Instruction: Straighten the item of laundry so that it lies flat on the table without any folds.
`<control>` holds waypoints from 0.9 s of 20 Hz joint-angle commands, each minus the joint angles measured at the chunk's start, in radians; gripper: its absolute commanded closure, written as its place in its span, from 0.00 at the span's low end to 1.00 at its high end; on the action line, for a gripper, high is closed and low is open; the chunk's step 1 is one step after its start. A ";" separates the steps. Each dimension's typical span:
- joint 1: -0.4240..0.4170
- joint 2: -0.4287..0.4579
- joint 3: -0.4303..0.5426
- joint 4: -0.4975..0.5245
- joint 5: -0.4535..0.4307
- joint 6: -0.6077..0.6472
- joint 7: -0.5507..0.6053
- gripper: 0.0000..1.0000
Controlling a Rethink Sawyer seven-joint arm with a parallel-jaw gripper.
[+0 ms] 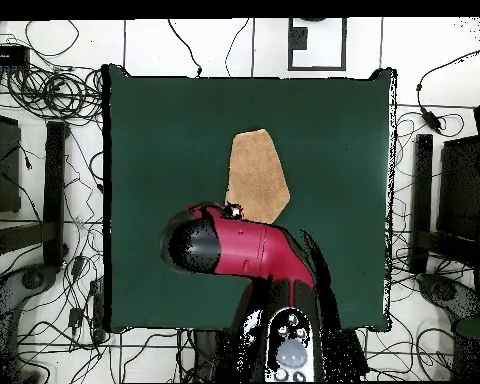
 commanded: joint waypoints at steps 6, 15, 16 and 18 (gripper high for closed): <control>-0.025 0.177 0.038 -0.064 0.052 -0.132 0.233 0.00; -0.017 0.226 -0.003 -0.040 0.024 -0.178 0.224 0.00; -0.014 0.231 -0.007 -0.037 0.021 -0.189 0.226 0.00; -0.005 0.242 -0.017 -0.029 0.022 -0.219 0.237 0.00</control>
